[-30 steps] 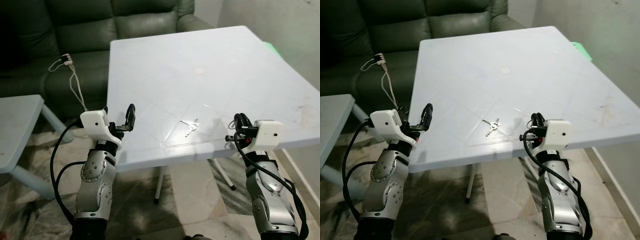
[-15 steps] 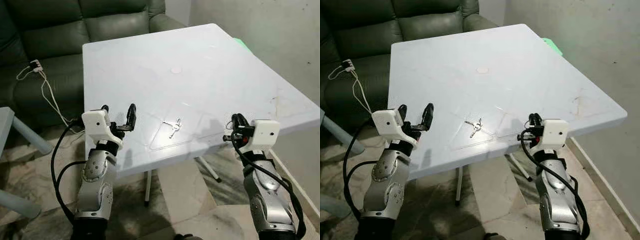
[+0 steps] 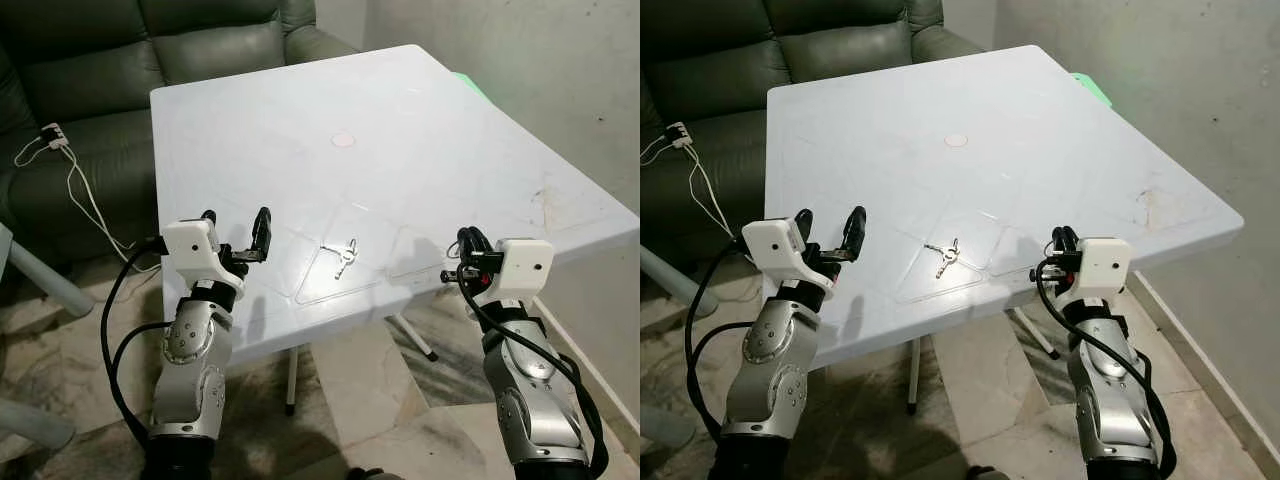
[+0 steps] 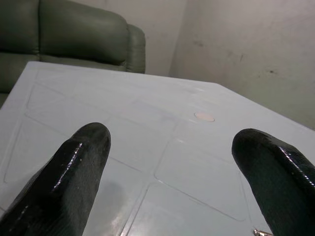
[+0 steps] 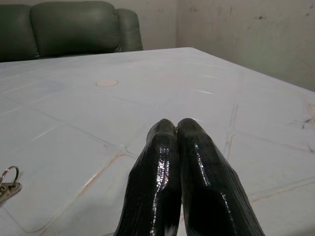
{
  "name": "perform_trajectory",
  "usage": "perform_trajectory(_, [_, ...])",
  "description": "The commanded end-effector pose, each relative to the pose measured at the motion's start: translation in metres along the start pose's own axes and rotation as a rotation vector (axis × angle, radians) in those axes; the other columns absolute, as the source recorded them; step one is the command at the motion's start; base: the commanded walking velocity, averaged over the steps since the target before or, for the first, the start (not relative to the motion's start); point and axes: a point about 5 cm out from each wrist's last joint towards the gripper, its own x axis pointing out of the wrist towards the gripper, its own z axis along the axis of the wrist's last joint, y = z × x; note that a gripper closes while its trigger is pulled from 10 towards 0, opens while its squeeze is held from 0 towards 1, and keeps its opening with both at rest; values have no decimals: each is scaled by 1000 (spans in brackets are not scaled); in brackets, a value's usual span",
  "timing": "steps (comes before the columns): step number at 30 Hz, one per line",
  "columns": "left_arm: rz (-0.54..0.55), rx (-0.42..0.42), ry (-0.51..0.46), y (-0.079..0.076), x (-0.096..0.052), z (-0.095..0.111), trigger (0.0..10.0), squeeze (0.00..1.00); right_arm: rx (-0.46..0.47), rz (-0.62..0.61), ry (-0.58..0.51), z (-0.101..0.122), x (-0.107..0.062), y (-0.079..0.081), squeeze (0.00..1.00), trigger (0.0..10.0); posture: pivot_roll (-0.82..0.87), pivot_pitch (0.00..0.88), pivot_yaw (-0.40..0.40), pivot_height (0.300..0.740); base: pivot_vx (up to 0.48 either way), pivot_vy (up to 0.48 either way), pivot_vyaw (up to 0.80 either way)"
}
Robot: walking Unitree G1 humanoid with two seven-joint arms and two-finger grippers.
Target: Hang keys on a hook
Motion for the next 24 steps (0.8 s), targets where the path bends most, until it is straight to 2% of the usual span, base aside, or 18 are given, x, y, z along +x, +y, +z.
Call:
perform_trajectory(1, [-2, 14, 4, 1, 0, -1, 10000, 0, 1, -4, 7, -1, 1, 0, 0, 10000, -29, 51, 1, 721, 0, 0, -788])
perform_trajectory(8, [-6, 40, 16, 1, 1, -2, 10000, 0, 0, -3, 5, -1, 1, 1, 0, 10000, -28, 43, 1, 721, 0, 0, -788])
perform_trajectory(14, [-2, 32, 17, 1, 0, -3, 10000, 0, -2, 3, 8, -1, 0, 1, 0, 10000, -29, 38, -1, 721, 0, -414, -786])
perform_trajectory(15, [24, 0, 16, 2, 0, -3, 10000, 0, -3, 3, 10, -1, 0, 1, 0, 10000, -28, 38, -2, 721, 0, 0, -781])
perform_trajectory(24, [46, -4, 37, 3, -1, -6, 10000, 0, -7, 11, 15, -2, -2, 0, 0, 10000, -29, 31, -7, 721, 0, 0, -785])
